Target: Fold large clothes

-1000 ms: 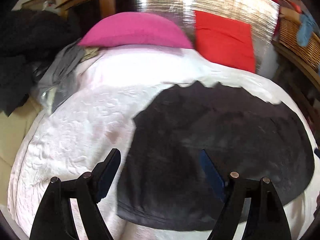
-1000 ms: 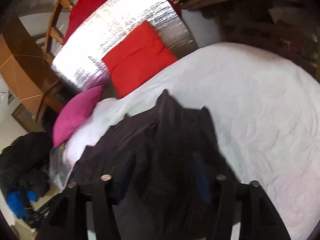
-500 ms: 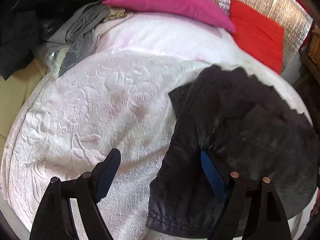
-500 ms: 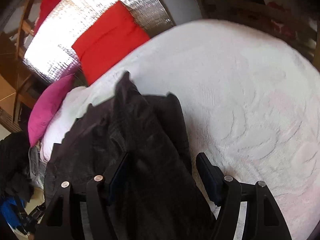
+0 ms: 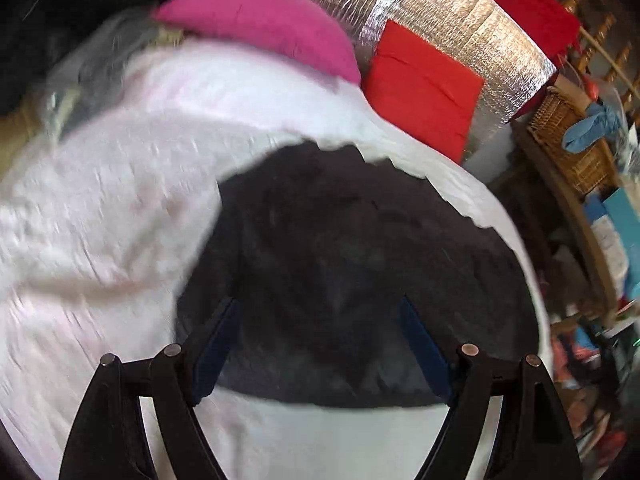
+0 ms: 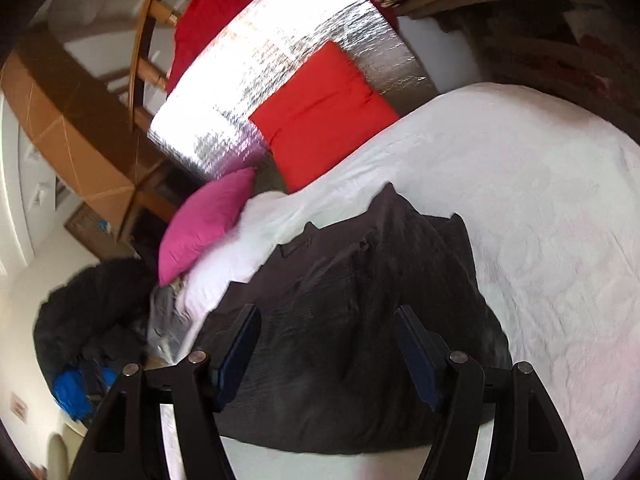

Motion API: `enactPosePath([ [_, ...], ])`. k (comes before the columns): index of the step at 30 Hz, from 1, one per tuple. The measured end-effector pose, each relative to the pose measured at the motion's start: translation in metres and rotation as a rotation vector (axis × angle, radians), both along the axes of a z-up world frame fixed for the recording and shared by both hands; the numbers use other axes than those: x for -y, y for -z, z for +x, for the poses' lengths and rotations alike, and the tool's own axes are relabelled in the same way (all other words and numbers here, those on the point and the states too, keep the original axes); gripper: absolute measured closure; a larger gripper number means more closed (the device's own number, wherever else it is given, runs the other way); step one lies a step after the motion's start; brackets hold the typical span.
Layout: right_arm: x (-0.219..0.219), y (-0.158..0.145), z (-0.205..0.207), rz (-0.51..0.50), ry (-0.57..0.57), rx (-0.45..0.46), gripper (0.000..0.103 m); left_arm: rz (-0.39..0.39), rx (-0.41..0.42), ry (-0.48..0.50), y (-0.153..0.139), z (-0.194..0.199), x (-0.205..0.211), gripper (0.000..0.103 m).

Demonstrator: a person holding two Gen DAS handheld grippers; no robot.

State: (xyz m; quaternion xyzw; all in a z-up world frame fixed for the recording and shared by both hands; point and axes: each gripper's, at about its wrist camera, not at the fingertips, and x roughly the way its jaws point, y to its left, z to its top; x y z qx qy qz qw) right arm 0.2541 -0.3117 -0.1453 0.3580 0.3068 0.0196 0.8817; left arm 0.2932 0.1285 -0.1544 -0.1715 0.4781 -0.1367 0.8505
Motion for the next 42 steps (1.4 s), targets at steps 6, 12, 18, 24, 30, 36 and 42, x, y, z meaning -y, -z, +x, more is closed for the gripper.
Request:
enactPosePath([
  [6,-0.018,0.037,-0.035,0.273,-0.042,-0.067,0.027,-0.143,-0.147,-0.145,0.039,-0.033,-0.014,0.02],
  [12,-0.038,0.082,-0.053,0.409,0.047,-0.168,0.027,-0.281,-0.237,-0.3,0.079,-0.044,-0.026,0.02],
  [18,-0.029,0.115,-0.042,0.453,0.158,-0.232,0.027,-0.342,-0.218,-0.346,0.095,-0.029,-0.013,0.02],
  [24,-0.016,0.128,-0.022,0.499,0.213,-0.164,0.025,-0.417,-0.16,-0.417,0.101,-0.015,-0.011,0.019],
  [30,-0.014,0.131,-0.001,0.477,0.213,-0.116,0.024,-0.467,-0.097,-0.474,0.102,-0.013,-0.005,0.017],
  [36,-0.016,0.125,0.011,0.353,0.237,-0.068,0.023,-0.48,-0.088,-0.506,0.104,-0.008,-0.001,0.025],
  [42,-0.014,0.121,0.006,0.3,0.236,-0.086,0.055,-0.423,-0.076,-0.495,0.097,-0.008,0.001,0.059],
])
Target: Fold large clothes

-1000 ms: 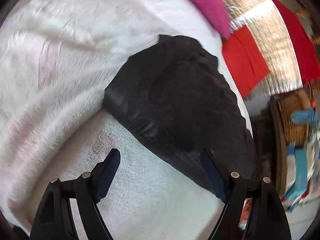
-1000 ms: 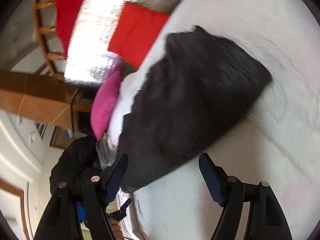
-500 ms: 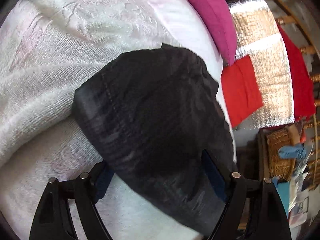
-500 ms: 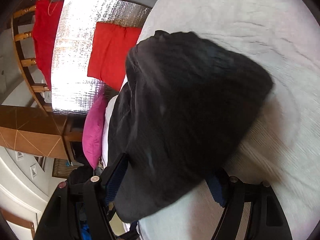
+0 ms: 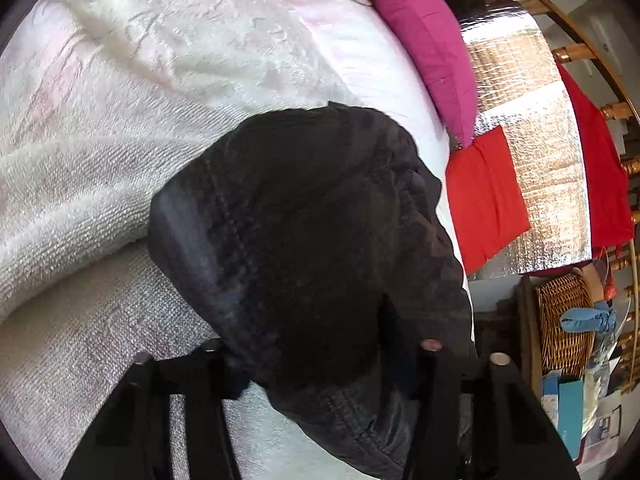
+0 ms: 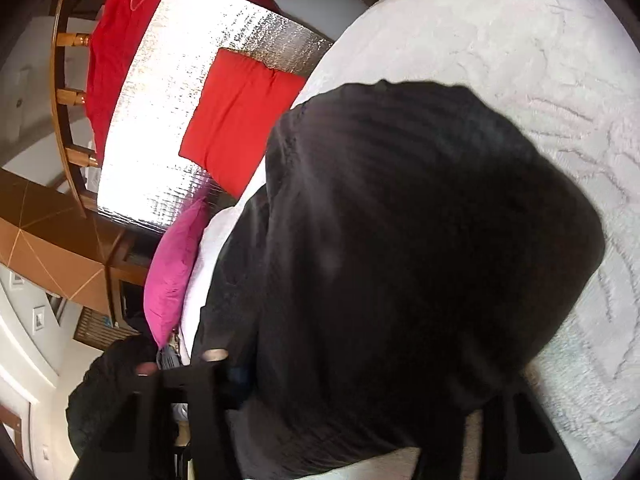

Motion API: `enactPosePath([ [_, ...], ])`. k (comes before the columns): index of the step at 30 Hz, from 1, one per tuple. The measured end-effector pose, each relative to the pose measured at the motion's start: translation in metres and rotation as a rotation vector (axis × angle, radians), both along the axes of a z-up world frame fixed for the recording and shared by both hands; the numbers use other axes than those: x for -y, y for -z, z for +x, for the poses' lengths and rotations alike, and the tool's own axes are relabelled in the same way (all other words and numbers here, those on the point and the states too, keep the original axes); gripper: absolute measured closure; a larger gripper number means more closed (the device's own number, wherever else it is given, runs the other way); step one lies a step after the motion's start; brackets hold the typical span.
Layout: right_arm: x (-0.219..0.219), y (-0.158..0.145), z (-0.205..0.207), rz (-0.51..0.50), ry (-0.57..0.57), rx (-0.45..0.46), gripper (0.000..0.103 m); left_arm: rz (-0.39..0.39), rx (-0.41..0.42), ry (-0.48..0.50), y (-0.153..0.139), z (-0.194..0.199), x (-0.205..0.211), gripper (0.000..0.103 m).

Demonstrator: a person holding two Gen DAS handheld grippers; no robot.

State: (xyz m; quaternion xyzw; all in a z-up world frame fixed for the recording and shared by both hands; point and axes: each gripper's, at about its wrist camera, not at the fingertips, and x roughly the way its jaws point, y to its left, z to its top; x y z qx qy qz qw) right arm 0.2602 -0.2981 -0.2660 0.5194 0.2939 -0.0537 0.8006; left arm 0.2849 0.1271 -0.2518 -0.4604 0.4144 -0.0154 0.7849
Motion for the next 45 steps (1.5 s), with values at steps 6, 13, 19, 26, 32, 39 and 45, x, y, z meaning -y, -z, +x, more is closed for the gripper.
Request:
enactPosePath([
  [6,-0.011,-0.022,-0.008,-0.116,-0.034,0.02,0.066,0.054,0.049,0.037,-0.022,-0.011,0.005,0.073],
  [13,-0.011,-0.035,-0.049,-0.15,-0.078,0.001,0.066,0.087,0.038,0.067,-0.029,-0.065,0.002,0.074],
  [19,-0.008,-0.035,-0.121,-0.115,-0.084,-0.016,0.066,0.125,0.045,0.087,-0.033,-0.142,0.003,0.074],
  [26,-0.005,-0.031,-0.175,-0.085,-0.124,-0.056,0.064,0.175,0.023,0.152,-0.023,-0.196,-0.002,0.059],
  [32,-0.003,-0.027,-0.19,0.009,-0.186,-0.176,0.033,0.125,-0.141,0.311,-0.034,-0.204,-0.018,0.039],
  [39,-0.007,-0.098,-0.212,-0.136,-0.443,-0.184,0.033,0.241,0.012,0.443,-0.114,-0.203,-0.04,0.029],
  [45,0.014,-0.16,-0.15,-0.396,-0.375,-0.077,0.031,0.429,0.107,0.401,-0.15,-0.111,-0.037,0.019],
])
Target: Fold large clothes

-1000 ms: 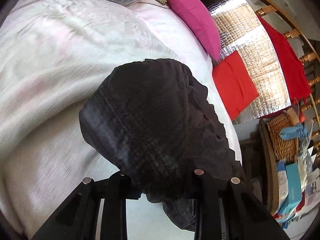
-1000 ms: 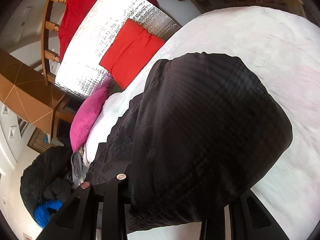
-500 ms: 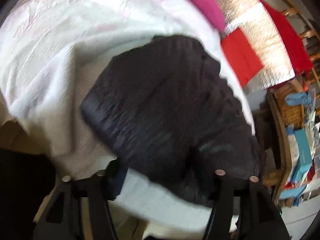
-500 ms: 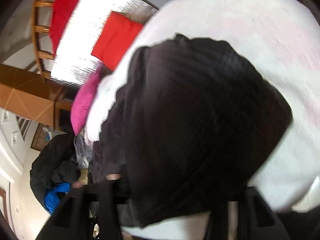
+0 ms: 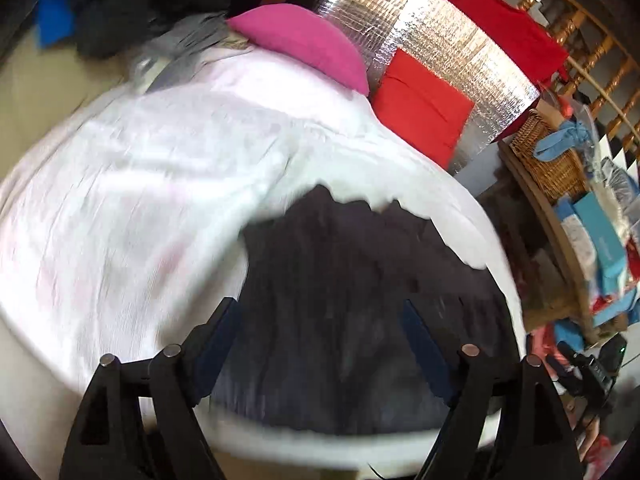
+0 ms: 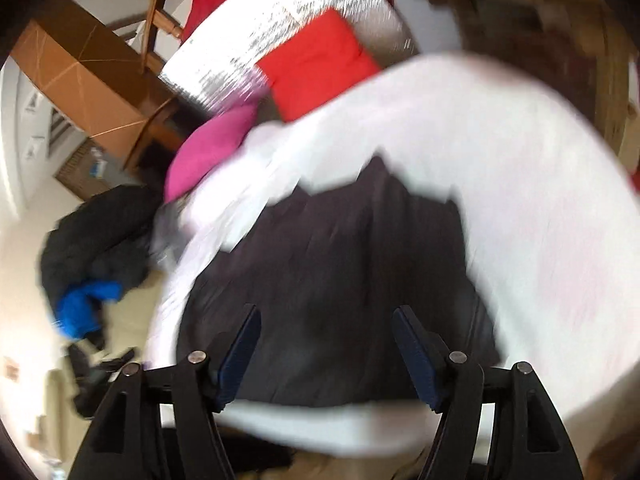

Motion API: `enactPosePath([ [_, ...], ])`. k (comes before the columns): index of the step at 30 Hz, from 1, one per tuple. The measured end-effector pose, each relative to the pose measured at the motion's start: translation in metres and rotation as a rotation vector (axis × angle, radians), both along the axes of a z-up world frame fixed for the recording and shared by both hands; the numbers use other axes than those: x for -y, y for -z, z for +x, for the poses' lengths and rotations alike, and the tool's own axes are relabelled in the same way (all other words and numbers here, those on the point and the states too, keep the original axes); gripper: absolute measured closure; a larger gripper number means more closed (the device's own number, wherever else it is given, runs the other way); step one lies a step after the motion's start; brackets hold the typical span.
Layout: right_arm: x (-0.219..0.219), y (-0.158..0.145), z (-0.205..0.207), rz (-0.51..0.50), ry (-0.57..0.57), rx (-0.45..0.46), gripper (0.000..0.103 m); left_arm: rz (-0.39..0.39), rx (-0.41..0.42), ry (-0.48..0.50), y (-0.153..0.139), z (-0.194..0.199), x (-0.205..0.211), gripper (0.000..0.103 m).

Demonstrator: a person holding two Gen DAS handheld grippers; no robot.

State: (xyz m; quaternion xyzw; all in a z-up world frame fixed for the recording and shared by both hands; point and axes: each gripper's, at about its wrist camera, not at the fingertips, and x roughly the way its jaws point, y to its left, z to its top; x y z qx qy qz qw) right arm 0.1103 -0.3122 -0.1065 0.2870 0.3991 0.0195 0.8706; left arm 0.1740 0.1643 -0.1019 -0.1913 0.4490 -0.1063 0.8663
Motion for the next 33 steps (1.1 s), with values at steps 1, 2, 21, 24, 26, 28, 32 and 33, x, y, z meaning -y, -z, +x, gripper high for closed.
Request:
enactPosePath([
  [1,0.004,0.0,0.015,-0.02,0.006,0.002,0.031,0.024,-0.027,-0.005,0.005,0.02,0.003,0.019],
  [2,0.01,0.004,0.038,-0.043,0.02,-0.007,0.031,0.039,-0.057,0.001,0.013,0.043,0.009,0.019],
  [21,0.044,0.103,0.246,-0.038,-0.097,-0.286,0.031,-0.097,-0.273,0.144,0.09,0.177,0.052,0.028],
  [24,0.026,0.107,0.251,-0.122,-0.144,-0.283,0.058,-0.04,-0.272,0.148,0.091,0.176,0.058,0.047],
  [26,0.018,0.107,0.251,-0.209,-0.146,-0.306,0.069,-0.001,-0.271,0.148,0.094,0.175,0.06,0.061],
  [28,0.014,0.105,0.249,-0.261,-0.144,-0.299,0.08,0.01,-0.263,0.13,0.096,0.175,0.057,0.075],
  [32,0.014,0.083,0.242,-0.327,-0.096,-0.224,0.09,-0.043,-0.168,0.132,0.079,0.169,0.048,0.081],
  [33,0.016,0.076,0.24,-0.338,-0.087,-0.204,0.092,-0.046,-0.119,0.137,0.07,0.166,0.048,0.081],
])
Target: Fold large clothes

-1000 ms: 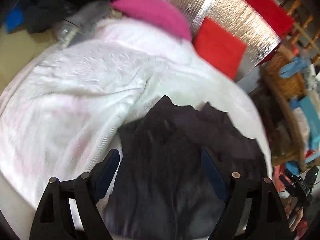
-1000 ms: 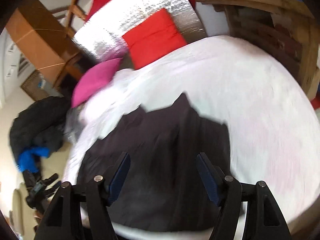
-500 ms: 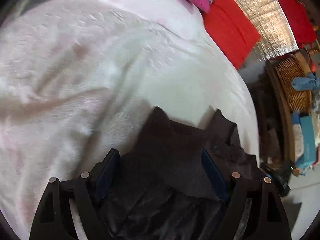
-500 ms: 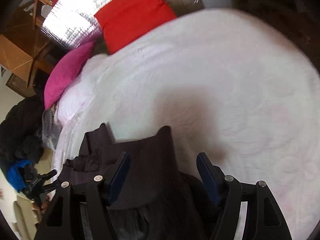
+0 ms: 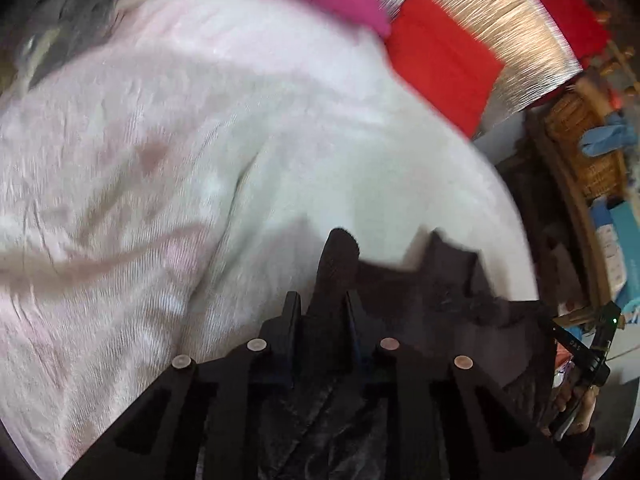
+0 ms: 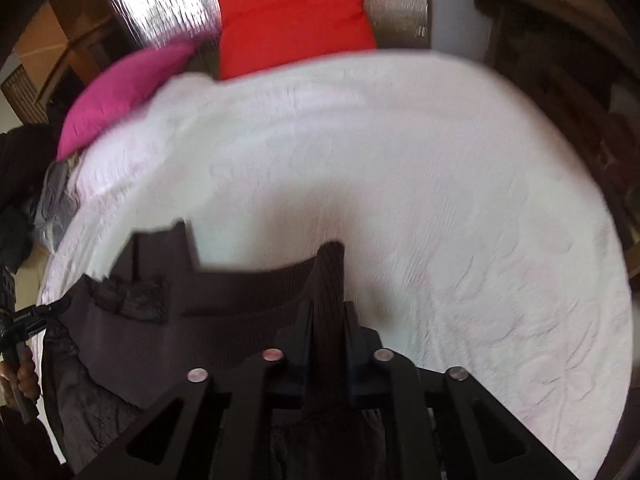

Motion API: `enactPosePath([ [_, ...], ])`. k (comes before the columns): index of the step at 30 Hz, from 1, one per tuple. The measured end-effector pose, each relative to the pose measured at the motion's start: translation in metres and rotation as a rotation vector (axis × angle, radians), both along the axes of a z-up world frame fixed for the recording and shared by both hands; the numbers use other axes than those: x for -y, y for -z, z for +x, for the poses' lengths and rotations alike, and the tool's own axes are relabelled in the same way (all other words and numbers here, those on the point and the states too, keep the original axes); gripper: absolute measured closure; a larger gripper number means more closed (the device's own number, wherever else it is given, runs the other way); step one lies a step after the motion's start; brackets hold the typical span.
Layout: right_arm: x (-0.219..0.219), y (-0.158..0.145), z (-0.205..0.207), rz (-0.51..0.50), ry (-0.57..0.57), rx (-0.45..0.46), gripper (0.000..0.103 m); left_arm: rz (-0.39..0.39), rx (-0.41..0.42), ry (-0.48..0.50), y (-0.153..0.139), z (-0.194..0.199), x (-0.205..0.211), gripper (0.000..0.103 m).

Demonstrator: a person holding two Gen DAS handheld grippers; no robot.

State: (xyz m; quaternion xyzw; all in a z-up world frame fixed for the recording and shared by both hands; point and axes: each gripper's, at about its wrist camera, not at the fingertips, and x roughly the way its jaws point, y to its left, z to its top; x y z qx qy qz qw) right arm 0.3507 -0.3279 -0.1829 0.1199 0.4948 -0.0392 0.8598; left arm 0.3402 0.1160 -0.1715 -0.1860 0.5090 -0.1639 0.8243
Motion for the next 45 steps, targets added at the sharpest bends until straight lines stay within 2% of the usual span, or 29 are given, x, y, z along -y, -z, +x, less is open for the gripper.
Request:
enactPosePath([
  [2,0.001,-0.015,-0.002,-0.012,0.015,0.061,0.093,-0.004,0.068,-0.002,-0.013,-0.004,0.001,0.082],
  [4,0.003,-0.027,-0.002,-0.021,0.033,0.117,0.094,-0.011,0.094,-0.016,-0.017,-0.003,0.001,0.082],
  [6,0.005,-0.033,-0.001,-0.031,0.057,0.157,0.095,-0.003,0.076,-0.034,-0.012,0.0,0.0,0.082],
  [7,0.009,-0.03,0.001,-0.025,0.077,0.166,0.099,0.01,0.058,-0.04,-0.006,0.003,0.001,0.082],
  [8,0.013,-0.026,0.003,-0.014,0.092,0.165,0.099,0.06,0.033,-0.049,0.004,0.007,0.004,0.082],
  [9,0.017,-0.019,0.005,-0.004,0.109,0.156,0.099,0.098,0.011,-0.051,0.011,0.009,0.006,0.082],
  [10,0.021,-0.007,0.008,0.009,0.126,0.135,0.099,0.143,-0.046,-0.049,0.024,0.013,0.009,0.082],
  [11,0.024,0.005,0.011,0.035,0.132,0.111,0.099,0.153,-0.08,-0.05,0.032,0.015,0.01,0.081],
  [13,0.03,0.022,0.009,0.088,0.141,0.082,0.099,0.157,-0.086,-0.052,0.034,0.014,0.011,0.08],
  [15,0.04,0.027,-0.001,0.196,0.153,0.089,0.097,0.167,-0.067,-0.059,0.023,0.01,0.011,0.076],
  [17,0.052,0.02,-0.013,0.294,0.183,0.105,0.097,0.207,-0.05,-0.083,0.012,0.003,0.01,0.069],
  [18,0.054,0.014,-0.02,0.321,0.187,0.115,0.097,0.215,-0.043,-0.086,0.007,0.0,0.01,0.061],
  [20,0.054,-0.001,-0.035,0.315,0.187,0.151,0.092,0.212,-0.015,-0.085,-0.006,-0.008,0.008,0.051],
  [21,0.053,-0.011,-0.045,0.302,0.183,0.169,0.079,0.207,0.0,-0.083,-0.012,-0.012,0.005,0.051],
  [22,0.052,-0.019,-0.057,0.303,0.176,0.18,0.048,0.205,0.023,-0.08,-0.02,-0.019,0.005,0.05],
  [23,0.053,-0.023,-0.066,0.316,0.171,0.185,0.026,0.202,0.045,-0.074,-0.027,-0.027,0.003,0.049],
  [24,0.054,-0.027,-0.078,0.338,0.175,0.193,0.009,0.2,0.066,-0.066,-0.033,-0.033,0.005,0.047],
  [27,0.054,-0.042,-0.123,0.343,0.191,0.259,0.009,0.202,0.116,-0.036,-0.046,-0.057,0.013,0.046],
  [31,0.039,-0.048,-0.166,0.305,0.171,0.269,0.011,0.161,0.149,0.024,-0.05,-0.096,0.023,0.045],
  [32,0.03,-0.047,-0.174,0.28,0.157,0.253,0.012,0.162,0.149,0.042,-0.047,-0.102,0.027,0.045],
  [34,0.016,-0.045,-0.186,0.212,0.149,0.23,0.029,0.188,0.157,0.066,-0.043,-0.118,0.033,0.044],
  [36,0.004,-0.035,-0.194,0.169,0.128,0.192,0.038,0.21,0.161,0.069,-0.036,-0.131,0.036,0.037],
  [37,0.001,-0.027,-0.196,0.176,0.124,0.162,0.04,0.239,0.135,0.074,-0.024,-0.136,0.038,0.035],
  [39,-0.001,-0.009,-0.194,0.191,0.122,0.092,0.041,0.322,0.082,0.078,-0.002,-0.135,0.043,0.035],
  [40,-0.003,0.005,-0.192,0.194,0.119,0.029,0.041,0.376,0.067,0.104,0.009,-0.134,0.048,0.035],
  [41,-0.002,0.017,-0.19,0.2,0.119,-0.014,0.041,0.405,0.083,0.124,0.012,-0.135,0.052,0.034],
  [43,-0.001,0.028,-0.19,0.21,0.131,-0.036,0.041,0.436,0.112,0.151,0.006,-0.14,0.053,0.034],
  [45,0.0,0.022,-0.195,0.215,0.133,-0.019,0.04,0.42,0.128,0.164,-0.003,-0.147,0.046,0.034],
])
